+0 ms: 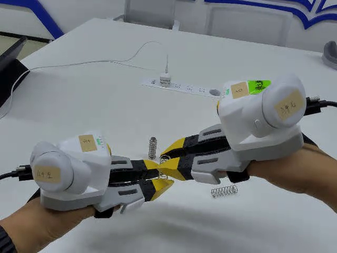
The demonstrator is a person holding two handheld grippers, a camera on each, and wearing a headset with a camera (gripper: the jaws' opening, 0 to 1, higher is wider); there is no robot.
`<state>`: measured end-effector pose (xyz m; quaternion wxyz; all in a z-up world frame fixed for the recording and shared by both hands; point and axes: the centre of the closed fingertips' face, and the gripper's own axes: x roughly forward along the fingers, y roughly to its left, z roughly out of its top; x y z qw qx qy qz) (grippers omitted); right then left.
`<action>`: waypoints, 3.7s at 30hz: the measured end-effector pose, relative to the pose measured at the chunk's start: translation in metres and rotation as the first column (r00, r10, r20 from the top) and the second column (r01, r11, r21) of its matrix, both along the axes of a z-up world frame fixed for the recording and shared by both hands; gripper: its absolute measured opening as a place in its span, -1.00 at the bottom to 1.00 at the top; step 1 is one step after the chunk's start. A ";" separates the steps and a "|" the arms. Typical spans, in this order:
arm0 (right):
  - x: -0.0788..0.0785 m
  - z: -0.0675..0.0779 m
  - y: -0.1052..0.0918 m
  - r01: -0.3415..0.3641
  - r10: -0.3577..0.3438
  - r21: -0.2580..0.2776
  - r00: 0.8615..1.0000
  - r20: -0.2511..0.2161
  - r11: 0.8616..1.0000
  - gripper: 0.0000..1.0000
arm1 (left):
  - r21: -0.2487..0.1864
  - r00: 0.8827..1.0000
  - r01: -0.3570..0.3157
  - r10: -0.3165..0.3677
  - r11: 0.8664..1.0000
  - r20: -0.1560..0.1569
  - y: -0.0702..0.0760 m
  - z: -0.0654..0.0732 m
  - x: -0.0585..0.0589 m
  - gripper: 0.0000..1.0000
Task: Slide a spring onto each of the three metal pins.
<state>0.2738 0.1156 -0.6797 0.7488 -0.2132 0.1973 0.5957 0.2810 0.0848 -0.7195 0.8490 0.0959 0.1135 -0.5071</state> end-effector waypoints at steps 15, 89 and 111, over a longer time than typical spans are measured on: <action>0.015 0.011 -0.013 0.058 -0.058 0.023 0.998 0.017 0.998 -0.77 | -0.015 0.998 -0.045 0.045 0.999 -0.040 0.013 -0.007 0.003 -0.40; 0.107 -0.071 -0.077 0.430 -0.430 0.014 0.903 -0.016 0.903 -0.77 | -0.003 0.991 -0.114 0.114 0.993 -0.073 0.036 -0.025 0.010 -0.11; 0.105 -0.073 -0.077 0.422 -0.422 0.016 0.907 -0.005 0.907 -0.64 | -0.001 0.993 -0.105 0.104 0.995 -0.063 0.033 -0.021 0.010 -0.12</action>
